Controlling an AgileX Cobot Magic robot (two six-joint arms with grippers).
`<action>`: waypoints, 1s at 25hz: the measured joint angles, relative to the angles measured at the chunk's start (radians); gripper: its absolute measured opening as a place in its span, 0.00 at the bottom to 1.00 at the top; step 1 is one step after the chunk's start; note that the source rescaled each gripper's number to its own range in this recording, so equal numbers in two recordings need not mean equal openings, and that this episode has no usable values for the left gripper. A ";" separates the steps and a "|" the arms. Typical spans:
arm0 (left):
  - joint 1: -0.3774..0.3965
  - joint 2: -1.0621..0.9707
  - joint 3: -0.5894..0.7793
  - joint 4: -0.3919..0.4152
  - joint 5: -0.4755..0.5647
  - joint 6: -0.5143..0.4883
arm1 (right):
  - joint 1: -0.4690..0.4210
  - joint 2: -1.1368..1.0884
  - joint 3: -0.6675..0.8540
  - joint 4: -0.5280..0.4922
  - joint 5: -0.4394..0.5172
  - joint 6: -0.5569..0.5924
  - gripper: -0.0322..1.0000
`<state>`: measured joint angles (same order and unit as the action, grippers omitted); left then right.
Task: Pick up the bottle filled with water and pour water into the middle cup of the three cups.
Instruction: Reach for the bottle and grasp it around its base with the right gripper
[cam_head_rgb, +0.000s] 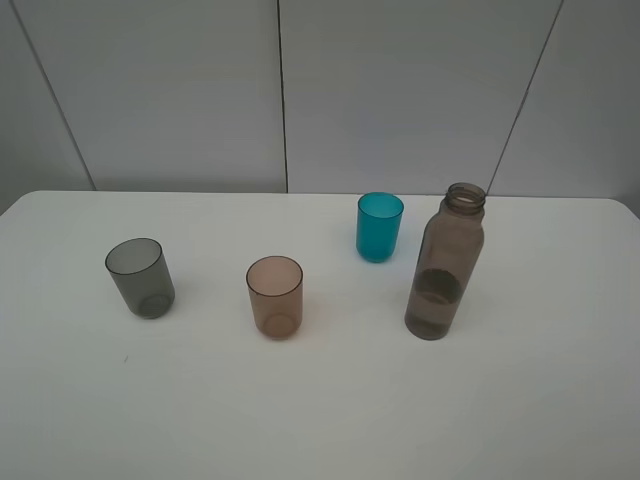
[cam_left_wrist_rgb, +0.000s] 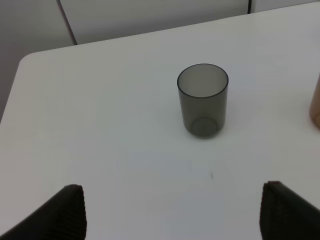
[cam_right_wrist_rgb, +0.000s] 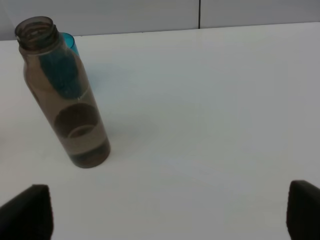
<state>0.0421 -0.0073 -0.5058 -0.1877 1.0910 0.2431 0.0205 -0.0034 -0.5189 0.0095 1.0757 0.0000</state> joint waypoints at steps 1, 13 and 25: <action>0.000 0.000 0.000 0.000 0.000 0.000 | 0.000 0.000 0.000 0.001 0.000 0.000 1.00; 0.000 0.000 0.000 0.000 0.000 0.000 | 0.000 0.192 -0.114 0.062 -0.036 -0.101 1.00; 0.000 0.000 0.000 0.000 0.000 0.000 | 0.136 0.635 -0.164 0.165 -0.094 -0.432 1.00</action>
<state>0.0421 -0.0073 -0.5058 -0.1877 1.0910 0.2431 0.1565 0.6315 -0.6826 0.1746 0.9819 -0.4316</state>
